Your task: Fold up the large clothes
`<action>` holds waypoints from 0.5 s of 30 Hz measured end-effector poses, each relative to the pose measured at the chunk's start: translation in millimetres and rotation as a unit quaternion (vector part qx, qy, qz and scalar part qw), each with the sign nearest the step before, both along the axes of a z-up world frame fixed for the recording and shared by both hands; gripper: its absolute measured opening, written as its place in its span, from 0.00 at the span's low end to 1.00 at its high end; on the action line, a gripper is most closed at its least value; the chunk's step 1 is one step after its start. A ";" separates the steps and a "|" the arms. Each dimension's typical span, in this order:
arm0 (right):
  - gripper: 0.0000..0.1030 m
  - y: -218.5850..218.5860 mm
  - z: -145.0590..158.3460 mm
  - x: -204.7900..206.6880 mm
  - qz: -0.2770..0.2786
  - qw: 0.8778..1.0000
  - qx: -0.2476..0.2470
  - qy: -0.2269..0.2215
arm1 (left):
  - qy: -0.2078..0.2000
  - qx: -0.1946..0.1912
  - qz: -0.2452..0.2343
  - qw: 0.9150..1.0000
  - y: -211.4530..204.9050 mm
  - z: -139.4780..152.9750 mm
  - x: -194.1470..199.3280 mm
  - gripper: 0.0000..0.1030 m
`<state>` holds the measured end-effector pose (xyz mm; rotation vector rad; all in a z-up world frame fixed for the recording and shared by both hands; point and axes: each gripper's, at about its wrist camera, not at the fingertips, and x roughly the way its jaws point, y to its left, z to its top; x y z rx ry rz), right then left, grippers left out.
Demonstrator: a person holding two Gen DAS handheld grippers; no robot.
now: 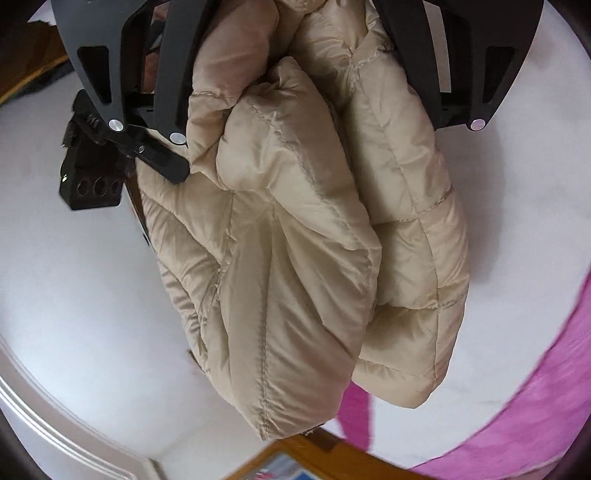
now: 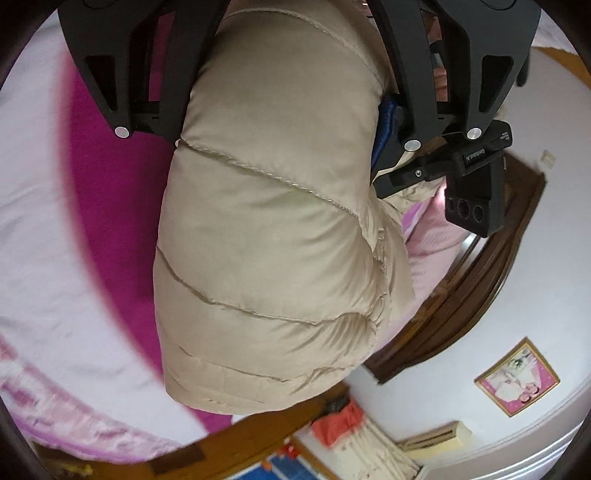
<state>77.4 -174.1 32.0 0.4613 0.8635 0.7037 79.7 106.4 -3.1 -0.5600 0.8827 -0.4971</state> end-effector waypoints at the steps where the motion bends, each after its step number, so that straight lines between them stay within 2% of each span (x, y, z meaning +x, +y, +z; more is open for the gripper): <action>1: 0.62 -6.8 0.4 2.4 -0.007 1.000 -0.007 -0.001 | -0.002 0.008 -0.008 1.000 -11.6 -0.6 6.4 0.62; 3: 0.62 -27.1 -2.0 8.4 -0.028 0.999 -0.032 0.004 | 0.006 0.028 -0.025 0.999 -38.6 -8.0 20.5 0.62; 6: 0.65 -41.3 -20.4 13.5 -0.043 0.997 -0.058 0.033 | 0.020 0.061 -0.035 0.997 -65.5 -23.2 28.8 0.62; 9: 0.71 -57.3 -47.9 16.9 -0.051 0.995 -0.038 0.080 | 0.027 0.084 -0.034 0.996 -74.6 -33.6 29.0 0.64; 15: 0.76 -78.6 -46.9 -5.0 -0.067 0.992 -0.037 0.097 | 0.039 0.115 -0.030 0.992 -72.8 -36.8 19.5 0.68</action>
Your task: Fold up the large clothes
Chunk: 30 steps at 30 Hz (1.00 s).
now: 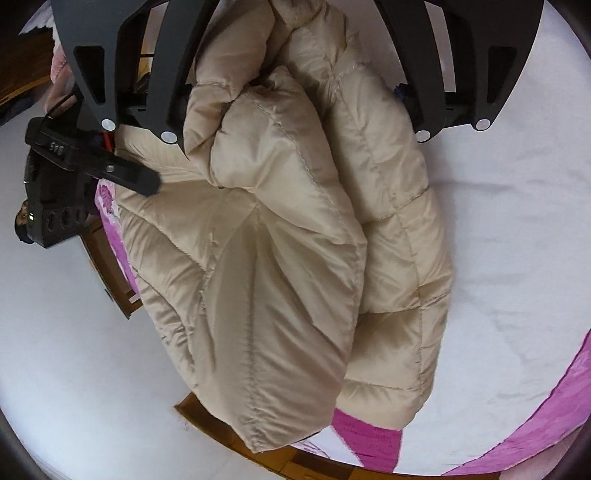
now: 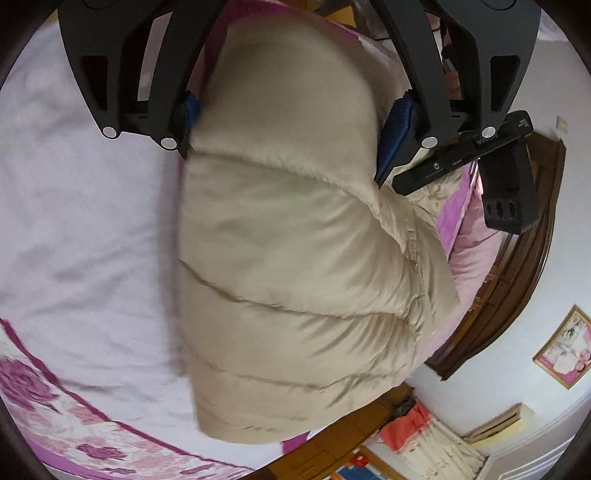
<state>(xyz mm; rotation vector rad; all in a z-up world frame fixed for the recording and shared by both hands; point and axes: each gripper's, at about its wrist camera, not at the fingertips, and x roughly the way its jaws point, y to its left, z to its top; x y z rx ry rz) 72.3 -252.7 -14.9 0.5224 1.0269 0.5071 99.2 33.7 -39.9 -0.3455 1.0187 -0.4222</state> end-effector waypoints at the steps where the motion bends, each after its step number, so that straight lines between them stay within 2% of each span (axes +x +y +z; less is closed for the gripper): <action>1: 0.76 -5.8 2.2 -2.7 -0.008 1.000 0.000 0.001 | 0.000 0.003 0.003 1.000 -1.9 3.7 9.0 0.68; 4: 0.76 -19.9 4.9 -11.7 -0.027 1.000 -0.001 -0.007 | 0.003 0.004 0.019 1.000 1.6 7.2 3.9 0.68; 8: 0.73 5.7 -1.0 -0.5 -0.003 0.998 -0.054 -0.016 | 0.028 0.008 0.053 0.998 25.7 -8.7 -7.9 0.69; 12: 0.75 34.6 -13.8 23.9 0.022 0.996 -0.079 -0.027 | 0.039 0.026 0.084 0.995 39.2 -20.9 -2.9 0.73; 16: 0.76 36.3 -17.6 28.6 0.018 0.996 -0.085 -0.024 | 0.048 0.024 0.089 0.995 43.0 -24.6 2.1 0.74; 19: 0.76 36.7 -17.8 25.6 0.018 0.996 -0.083 -0.022 | 0.038 0.036 0.085 0.995 39.0 -21.5 -4.3 0.74; 23: 0.78 44.7 -4.2 14.7 0.011 0.995 -0.093 -0.031 | 0.021 0.068 0.086 0.994 35.1 -2.8 -18.1 0.82; 27: 0.82 42.1 8.1 -4.3 -0.010 0.993 -0.110 -0.047 | 0.007 0.092 0.091 0.992 38.8 16.9 -33.4 0.82; 30: 0.85 39.7 22.4 -20.4 -0.019 0.991 -0.115 -0.062 | -0.018 0.109 0.098 0.989 40.8 37.6 -50.8 0.83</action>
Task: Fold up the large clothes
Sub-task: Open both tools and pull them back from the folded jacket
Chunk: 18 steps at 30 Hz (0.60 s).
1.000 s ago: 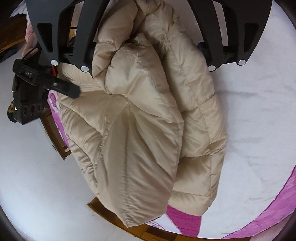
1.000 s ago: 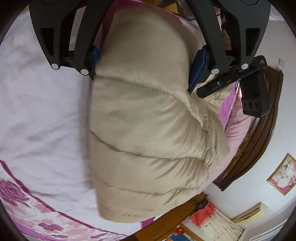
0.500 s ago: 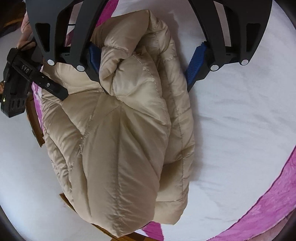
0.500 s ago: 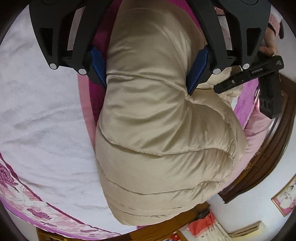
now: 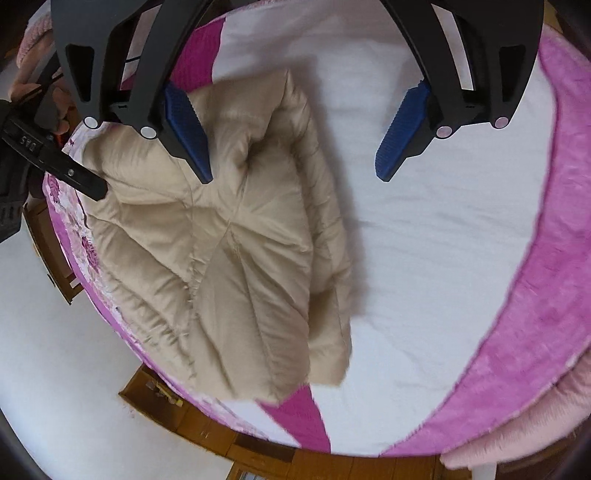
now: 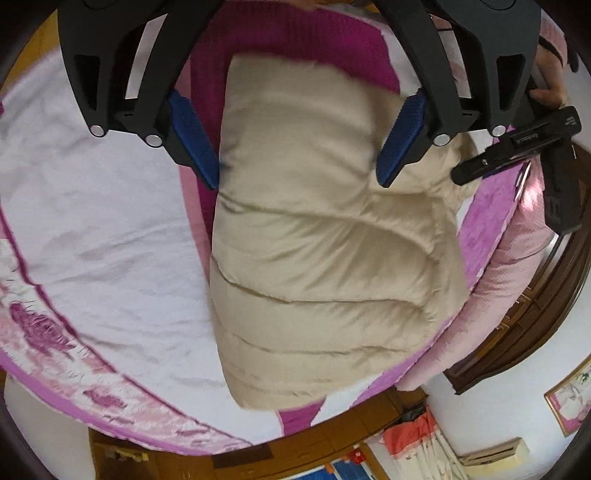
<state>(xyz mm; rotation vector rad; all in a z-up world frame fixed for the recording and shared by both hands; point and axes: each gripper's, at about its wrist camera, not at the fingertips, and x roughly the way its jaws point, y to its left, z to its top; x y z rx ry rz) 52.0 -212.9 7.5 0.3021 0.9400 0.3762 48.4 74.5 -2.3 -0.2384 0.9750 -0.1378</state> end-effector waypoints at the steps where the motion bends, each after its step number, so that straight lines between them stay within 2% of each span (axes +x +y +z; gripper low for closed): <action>1: 0.86 -2.1 5.5 -6.4 -0.002 1.000 0.001 -0.008 | -0.006 0.004 -0.001 1.000 -0.6 4.4 -5.8 0.84; 5: 0.94 -6.5 23.0 -29.1 -0.011 0.999 -0.001 -0.033 | -0.024 0.025 0.001 0.999 -4.6 22.3 -24.3 0.94; 9: 0.95 -5.1 33.4 -45.7 -0.017 0.999 0.003 -0.039 | -0.035 0.042 -0.006 0.998 -12.9 32.3 -32.9 0.95; 13: 0.95 -1.3 39.4 -61.1 -0.014 0.999 -0.014 -0.047 | -0.046 0.058 -0.006 0.997 -24.5 32.7 -45.4 0.95; 18: 0.95 5.6 39.7 -80.0 -0.014 0.998 -0.025 -0.050 | -0.036 0.085 -0.005 0.996 -37.0 27.0 -56.1 0.95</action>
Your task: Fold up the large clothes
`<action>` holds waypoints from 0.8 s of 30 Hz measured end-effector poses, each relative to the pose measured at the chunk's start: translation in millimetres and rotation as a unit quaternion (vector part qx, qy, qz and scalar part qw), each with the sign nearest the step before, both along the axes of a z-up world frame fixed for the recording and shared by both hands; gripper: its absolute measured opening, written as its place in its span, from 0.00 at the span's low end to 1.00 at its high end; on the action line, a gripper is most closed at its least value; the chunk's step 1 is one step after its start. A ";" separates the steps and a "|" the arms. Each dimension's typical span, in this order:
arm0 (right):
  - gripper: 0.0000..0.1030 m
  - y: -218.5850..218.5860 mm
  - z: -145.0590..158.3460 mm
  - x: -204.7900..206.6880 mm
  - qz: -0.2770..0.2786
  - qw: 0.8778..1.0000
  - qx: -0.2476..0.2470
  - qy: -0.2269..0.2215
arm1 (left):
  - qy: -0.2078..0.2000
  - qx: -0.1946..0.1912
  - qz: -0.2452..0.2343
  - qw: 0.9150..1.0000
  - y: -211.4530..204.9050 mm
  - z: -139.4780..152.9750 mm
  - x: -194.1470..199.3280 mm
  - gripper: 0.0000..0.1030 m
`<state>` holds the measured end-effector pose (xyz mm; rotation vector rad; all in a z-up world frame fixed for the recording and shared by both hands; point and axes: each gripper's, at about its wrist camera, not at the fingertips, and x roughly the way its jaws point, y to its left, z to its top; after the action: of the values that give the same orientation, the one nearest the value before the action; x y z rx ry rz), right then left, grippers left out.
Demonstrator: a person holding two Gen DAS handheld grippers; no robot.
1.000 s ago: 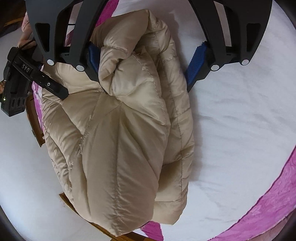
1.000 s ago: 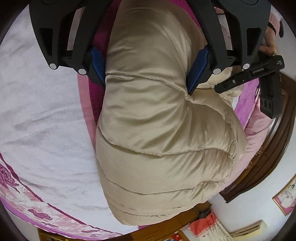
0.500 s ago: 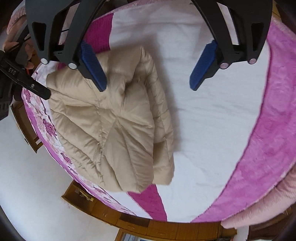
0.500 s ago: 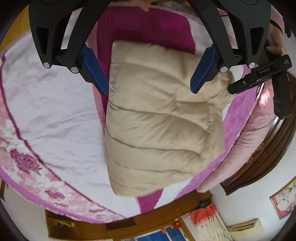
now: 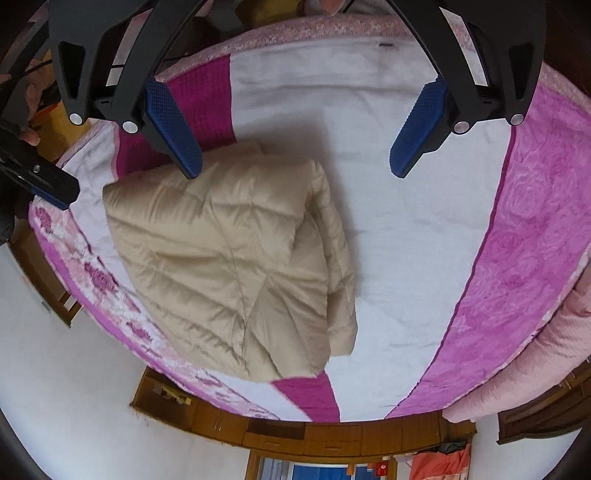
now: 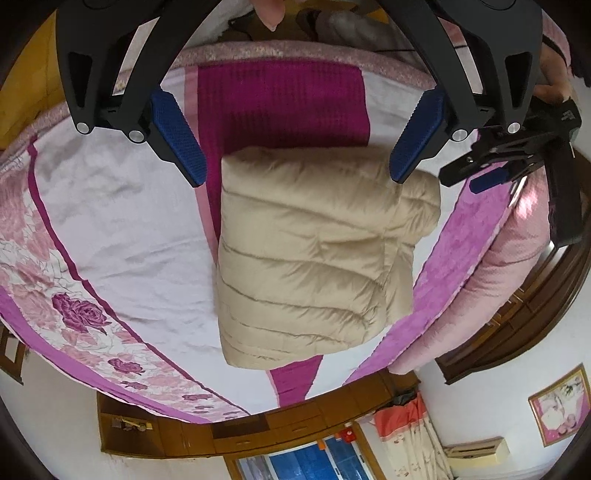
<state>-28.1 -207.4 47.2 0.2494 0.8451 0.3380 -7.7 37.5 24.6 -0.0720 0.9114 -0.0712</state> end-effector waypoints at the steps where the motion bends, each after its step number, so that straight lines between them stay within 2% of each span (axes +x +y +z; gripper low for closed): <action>1: 0.95 1.4 -0.8 -2.6 -0.001 1.000 -0.004 -0.001 | 0.001 0.003 0.001 1.000 -1.6 -1.5 -2.0 0.95; 8: 0.95 11.0 -20.7 -13.7 -0.009 0.999 -0.028 0.012 | 0.014 -0.001 0.004 1.000 -12.4 -14.0 -14.4 0.95; 13: 0.95 19.1 -36.7 -14.3 -0.011 0.998 -0.054 0.022 | 0.025 0.011 0.010 1.000 -18.3 -24.2 -14.5 0.95; 24: 0.95 26.1 -56.2 -13.7 -0.016 0.997 -0.061 0.049 | 0.037 0.020 0.023 0.999 -25.2 -36.6 -14.0 0.95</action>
<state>-41.7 -181.3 -8.9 0.1668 0.9539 0.2459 -21.7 12.3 -11.9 -0.0579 0.9853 -0.0070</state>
